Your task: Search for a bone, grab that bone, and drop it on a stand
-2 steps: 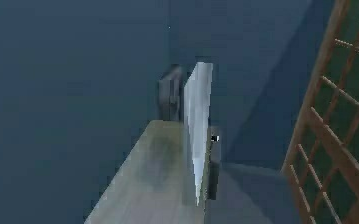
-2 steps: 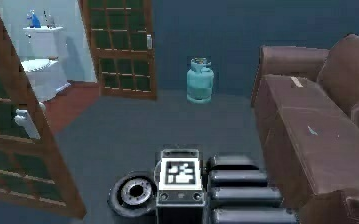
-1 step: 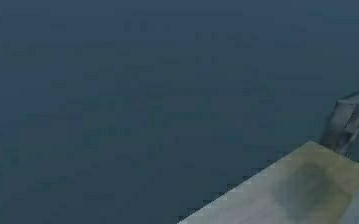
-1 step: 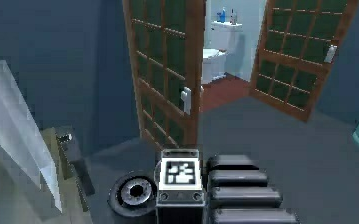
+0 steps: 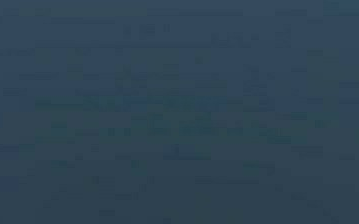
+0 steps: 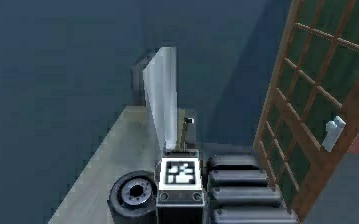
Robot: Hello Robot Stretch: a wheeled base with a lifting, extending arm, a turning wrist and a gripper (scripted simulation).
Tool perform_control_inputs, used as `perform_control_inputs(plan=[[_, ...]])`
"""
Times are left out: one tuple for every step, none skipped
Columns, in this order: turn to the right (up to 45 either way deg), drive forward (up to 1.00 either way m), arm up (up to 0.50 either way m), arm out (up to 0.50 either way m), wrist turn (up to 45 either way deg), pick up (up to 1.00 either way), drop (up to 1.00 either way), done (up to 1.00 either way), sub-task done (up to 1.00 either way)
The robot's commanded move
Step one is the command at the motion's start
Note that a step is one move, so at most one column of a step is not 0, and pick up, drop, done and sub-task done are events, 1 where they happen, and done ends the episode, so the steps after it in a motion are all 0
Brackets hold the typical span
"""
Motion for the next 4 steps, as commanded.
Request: perform_control_inputs(plan=[[0.0, 0.00, 0.00, 0.42, 0.0, 0.00, 0.00, 0.00, 0.00], [0.0, 0.00, 0.00, 0.00, 45.0, 0.00, 0.00, 0.00, 0.00], [0.0, 0.00, 0.00, 0.00, 45.0, 0.00, 0.00, 0.00, 0.00], [0.0, 0.00, 0.00, 0.00, 6.0, 0.00, 0.00, 0.00, 0.00]])
